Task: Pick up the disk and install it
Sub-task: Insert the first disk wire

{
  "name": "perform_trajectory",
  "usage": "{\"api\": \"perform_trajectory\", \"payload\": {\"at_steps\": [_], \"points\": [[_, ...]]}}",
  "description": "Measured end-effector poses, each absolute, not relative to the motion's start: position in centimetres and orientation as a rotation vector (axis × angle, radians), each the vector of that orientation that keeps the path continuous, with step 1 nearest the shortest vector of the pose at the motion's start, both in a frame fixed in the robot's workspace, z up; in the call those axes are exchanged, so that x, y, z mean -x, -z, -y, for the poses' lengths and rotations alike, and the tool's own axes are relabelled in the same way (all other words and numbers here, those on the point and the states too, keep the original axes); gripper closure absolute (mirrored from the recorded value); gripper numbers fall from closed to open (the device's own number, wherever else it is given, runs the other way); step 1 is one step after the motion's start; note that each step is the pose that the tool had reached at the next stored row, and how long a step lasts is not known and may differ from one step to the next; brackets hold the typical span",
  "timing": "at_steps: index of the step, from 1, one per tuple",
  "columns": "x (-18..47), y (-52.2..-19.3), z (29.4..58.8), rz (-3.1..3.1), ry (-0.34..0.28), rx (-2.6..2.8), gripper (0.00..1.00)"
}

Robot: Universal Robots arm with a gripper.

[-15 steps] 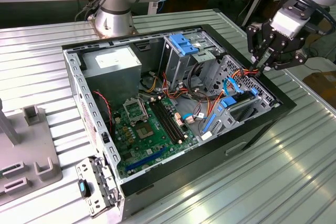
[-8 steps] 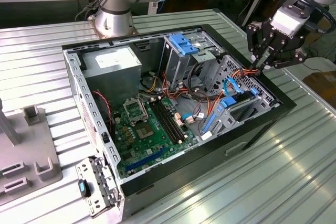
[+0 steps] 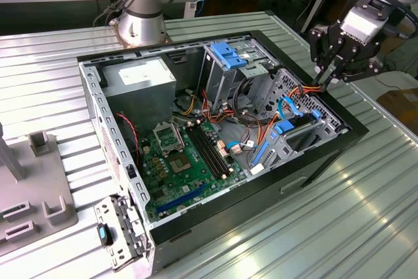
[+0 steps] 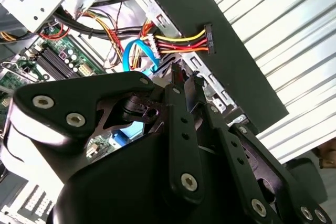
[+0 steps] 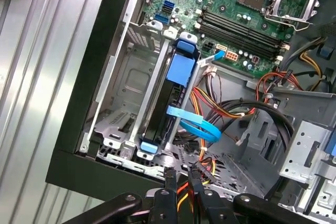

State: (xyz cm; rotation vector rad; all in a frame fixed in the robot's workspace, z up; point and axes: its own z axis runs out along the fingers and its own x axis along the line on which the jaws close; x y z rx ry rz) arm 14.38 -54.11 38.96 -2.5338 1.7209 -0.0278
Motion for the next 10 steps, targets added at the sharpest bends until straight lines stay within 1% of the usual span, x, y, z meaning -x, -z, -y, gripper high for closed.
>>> {"api": "perform_trajectory", "payload": {"at_steps": [10], "points": [[-15.7,-39.0,54.0,-1.501,0.018,2.669,0.76]]}}
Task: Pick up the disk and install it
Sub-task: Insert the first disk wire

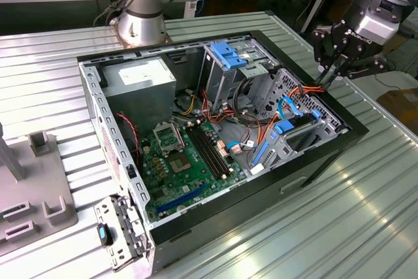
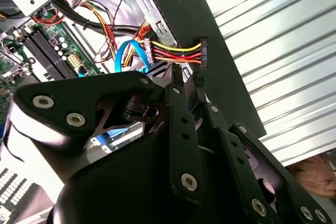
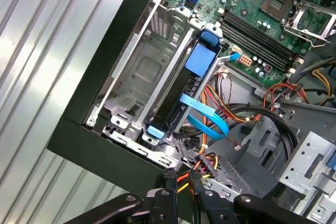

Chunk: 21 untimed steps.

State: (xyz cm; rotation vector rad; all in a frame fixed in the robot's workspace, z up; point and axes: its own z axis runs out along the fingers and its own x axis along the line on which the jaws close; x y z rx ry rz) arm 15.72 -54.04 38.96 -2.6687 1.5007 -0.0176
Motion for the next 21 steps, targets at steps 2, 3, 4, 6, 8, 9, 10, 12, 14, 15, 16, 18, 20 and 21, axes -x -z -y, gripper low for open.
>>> {"api": "perform_trajectory", "payload": {"at_steps": [2,3,4,6,8,9,10,12,14,15,16,18,20,21], "points": [[-16.4,-39.0,54.0,-1.487,0.017,2.676,0.76],[-16.7,-39.0,54.0,-1.482,0.017,2.679,0.76],[-16.9,-39.0,54.0,-1.478,0.017,2.681,0.76],[-18.0,-39.0,54.0,-1.461,0.016,2.69,0.76],[-19.0,-39.0,54.0,-1.449,0.015,2.697,0.76],[-19.2,-39.0,54.0,-1.446,0.015,2.698,0.76],[-19.7,-39.0,53.9,-1.439,0.015,2.702,0.76],[-19.9,-39.0,53.9,-1.437,0.014,2.703,0.76],[-19.9,-39.0,53.9,-1.437,0.015,2.703,0.76],[-19.9,-39.0,53.9,-1.437,0.014,2.703,0.76],[-19.9,-39.0,53.9,-1.437,0.015,2.703,0.76],[-19.9,-39.0,53.8,-1.437,0.015,2.703,0.76],[-19.9,-39.0,53.5,-1.437,0.015,2.703,0.76],[-19.9,-39.0,53.3,-1.437,0.015,2.703,0.76]]}}
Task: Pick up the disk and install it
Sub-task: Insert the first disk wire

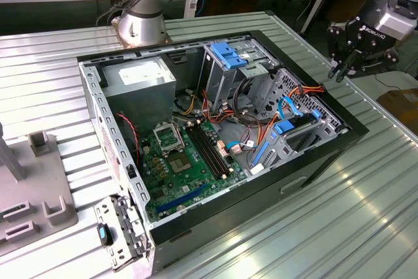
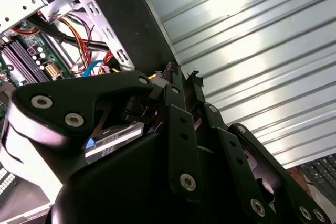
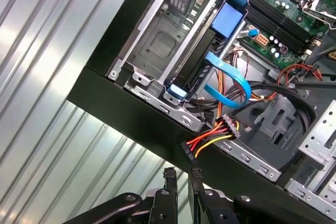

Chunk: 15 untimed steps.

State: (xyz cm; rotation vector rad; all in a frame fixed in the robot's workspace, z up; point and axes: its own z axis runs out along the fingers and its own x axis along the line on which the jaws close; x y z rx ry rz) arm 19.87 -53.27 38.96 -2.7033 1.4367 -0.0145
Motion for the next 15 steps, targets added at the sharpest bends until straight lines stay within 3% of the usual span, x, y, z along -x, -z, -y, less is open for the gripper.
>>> {"api": "perform_trajectory", "payload": {"at_steps": [15], "points": [[-20.09,-38.87,52.79,-1.007,-0.004,2.891,0.76]]}}
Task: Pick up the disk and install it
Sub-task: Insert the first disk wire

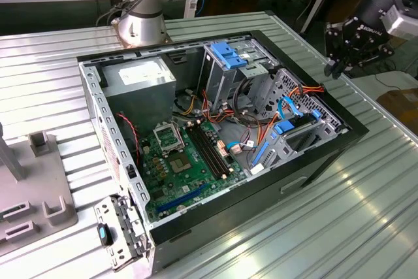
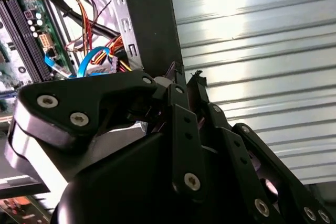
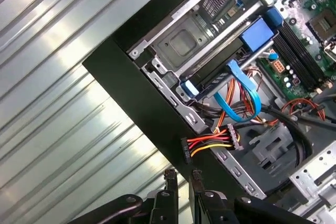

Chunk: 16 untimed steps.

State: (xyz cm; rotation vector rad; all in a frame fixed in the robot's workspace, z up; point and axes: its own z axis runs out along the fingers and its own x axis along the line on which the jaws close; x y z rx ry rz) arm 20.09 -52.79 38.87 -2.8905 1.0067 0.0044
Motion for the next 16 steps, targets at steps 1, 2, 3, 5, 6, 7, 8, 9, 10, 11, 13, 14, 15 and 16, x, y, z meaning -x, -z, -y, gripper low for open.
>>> {"api": "perform_trajectory", "payload": {"at_steps": [1,2,3,5,6,7,8,9,10,11,13,14,15,16], "points": [[-20.1,-38.9,52.8,-0.993,-0.005,2.895,0.76],[-20.1,-38.9,52.9,-0.969,-0.006,2.903,0.76],[-20.0,-38.9,52.9,-0.96,-0.006,2.906,0.76],[-20.0,-38.8,53.1,-0.945,-0.007,2.912,0.76],[-20.0,-38.8,53.3,-0.938,-0.007,2.914,0.76],[-19.9,-38.8,53.4,-0.93,-0.008,2.916,0.76],[-19.9,-38.8,53.6,-0.923,-0.008,2.919,0.76],[-19.8,-38.7,53.8,-0.918,-0.008,2.92,0.76],[-19.7,-38.7,54.0,-0.913,-0.008,2.922,0.76],[-19.6,-38.7,54.1,-0.91,-0.009,2.923,0.76],[-18.8,-38.5,54.5,-0.9,-0.007,2.925,0.76],[-18.6,-38.3,54.6,-0.892,-0.005,2.927,0.76],[-18.5,-38.1,54.7,-0.879,-0.004,2.931,0.76],[-18.4,-38.0,54.8,-0.865,-0.002,2.935,0.76]]}}
